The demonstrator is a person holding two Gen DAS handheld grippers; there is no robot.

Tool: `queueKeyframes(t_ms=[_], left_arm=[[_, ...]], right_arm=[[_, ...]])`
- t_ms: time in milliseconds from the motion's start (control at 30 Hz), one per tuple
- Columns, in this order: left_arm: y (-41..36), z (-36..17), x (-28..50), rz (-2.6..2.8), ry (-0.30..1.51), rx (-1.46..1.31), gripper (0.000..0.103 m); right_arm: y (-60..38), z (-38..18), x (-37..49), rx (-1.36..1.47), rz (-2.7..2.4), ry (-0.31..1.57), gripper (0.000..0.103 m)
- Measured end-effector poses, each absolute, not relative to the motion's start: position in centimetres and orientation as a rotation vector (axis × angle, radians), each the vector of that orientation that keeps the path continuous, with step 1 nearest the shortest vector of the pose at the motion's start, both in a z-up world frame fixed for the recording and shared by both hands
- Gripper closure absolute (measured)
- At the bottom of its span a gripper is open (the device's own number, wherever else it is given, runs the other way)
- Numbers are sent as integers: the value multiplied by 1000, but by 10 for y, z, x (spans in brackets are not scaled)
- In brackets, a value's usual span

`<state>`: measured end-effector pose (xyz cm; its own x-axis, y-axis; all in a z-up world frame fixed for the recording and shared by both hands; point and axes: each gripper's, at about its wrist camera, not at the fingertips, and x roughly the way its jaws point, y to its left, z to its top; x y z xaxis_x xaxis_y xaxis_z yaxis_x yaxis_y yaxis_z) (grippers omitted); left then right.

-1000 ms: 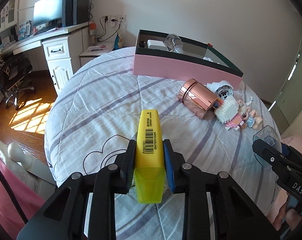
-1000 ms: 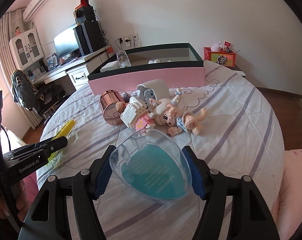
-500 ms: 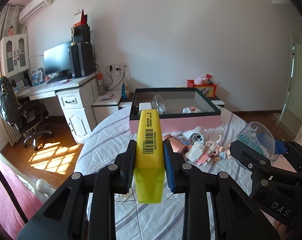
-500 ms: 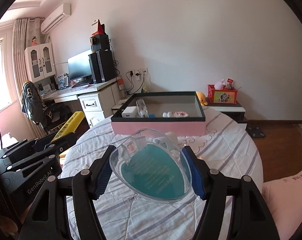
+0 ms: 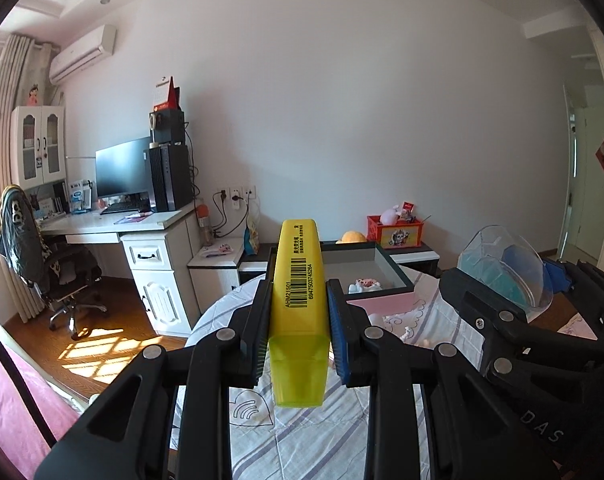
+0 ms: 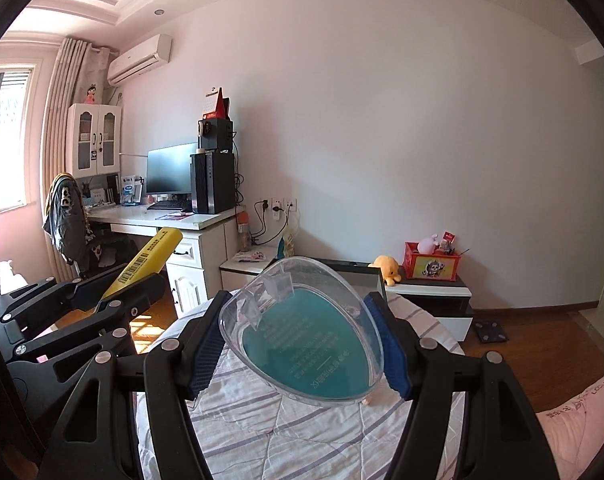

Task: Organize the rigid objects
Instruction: 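Carry the highlighter and heart container into the pink box and open both tools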

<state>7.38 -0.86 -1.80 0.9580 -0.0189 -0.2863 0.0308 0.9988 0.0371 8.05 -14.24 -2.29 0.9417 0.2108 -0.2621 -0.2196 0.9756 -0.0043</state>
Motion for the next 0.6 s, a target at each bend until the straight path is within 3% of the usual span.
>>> queueKeyframes(t_ms=[600], left_arm=[[-4, -7, 74, 17, 244, 45, 76]], right_arm=[[-131, -7, 82, -74, 231, 211, 35]])
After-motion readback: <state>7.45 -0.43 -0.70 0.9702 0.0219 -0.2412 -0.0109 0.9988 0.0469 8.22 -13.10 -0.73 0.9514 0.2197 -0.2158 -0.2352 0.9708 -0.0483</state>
